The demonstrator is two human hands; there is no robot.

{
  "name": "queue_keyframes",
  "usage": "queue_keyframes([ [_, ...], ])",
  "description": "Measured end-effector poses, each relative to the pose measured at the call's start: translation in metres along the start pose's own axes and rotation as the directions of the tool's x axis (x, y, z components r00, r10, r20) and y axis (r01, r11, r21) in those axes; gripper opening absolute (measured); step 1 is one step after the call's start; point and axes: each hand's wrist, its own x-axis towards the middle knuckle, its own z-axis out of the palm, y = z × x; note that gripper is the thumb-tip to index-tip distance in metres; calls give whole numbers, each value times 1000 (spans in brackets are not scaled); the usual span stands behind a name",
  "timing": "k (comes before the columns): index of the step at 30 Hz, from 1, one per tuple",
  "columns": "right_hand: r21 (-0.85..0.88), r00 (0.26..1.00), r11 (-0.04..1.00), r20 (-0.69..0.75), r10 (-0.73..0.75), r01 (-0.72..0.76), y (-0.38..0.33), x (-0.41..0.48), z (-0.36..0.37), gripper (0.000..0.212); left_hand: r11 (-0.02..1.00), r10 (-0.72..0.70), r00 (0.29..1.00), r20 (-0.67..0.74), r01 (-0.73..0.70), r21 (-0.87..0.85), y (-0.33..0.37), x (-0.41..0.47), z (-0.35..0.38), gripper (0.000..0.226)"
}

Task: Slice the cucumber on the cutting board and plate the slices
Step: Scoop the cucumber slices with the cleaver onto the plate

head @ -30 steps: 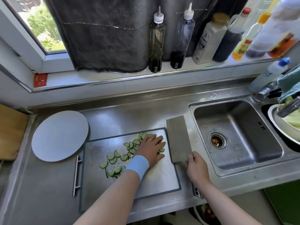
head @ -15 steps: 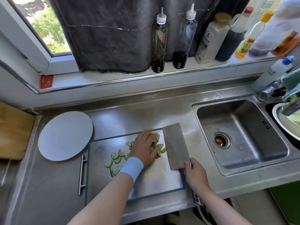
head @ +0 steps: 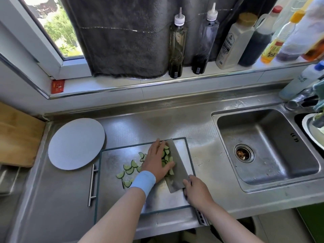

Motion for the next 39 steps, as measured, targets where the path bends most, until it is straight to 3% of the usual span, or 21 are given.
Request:
queue_keyframes([
  [4, 81, 996, 996, 73, -54, 48, -7, -7, 3, 30, 992, -68, 997, 21, 65, 106, 1, -12, 0, 89],
  [11, 241, 991, 971, 130, -37, 5, -31, -19, -6, 31, 974, -78, 993, -90, 95, 207, 7, -30, -12, 91],
  [17, 237, 978, 971, 193, -83, 36, -76, -28, -3, 22, 967, -105, 978, -179, 143, 212, -5, -38, -48, 88],
  [23, 169, 968, 980, 210, -140, 105, -151, -29, 44, 25, 967, -102, 957, -271, 159, 197, -60, -42, -112, 85],
  [29, 167, 967, 979, 204, -149, 116, -229, -18, 119, 14, 967, -120, 955, -273, 175, 187, -145, -31, -176, 72],
  [39, 55, 991, 995, 108, -84, 79, -282, 21, 198, 16, 980, -180, 960, -212, 194, 45, -236, -5, -191, 51],
])
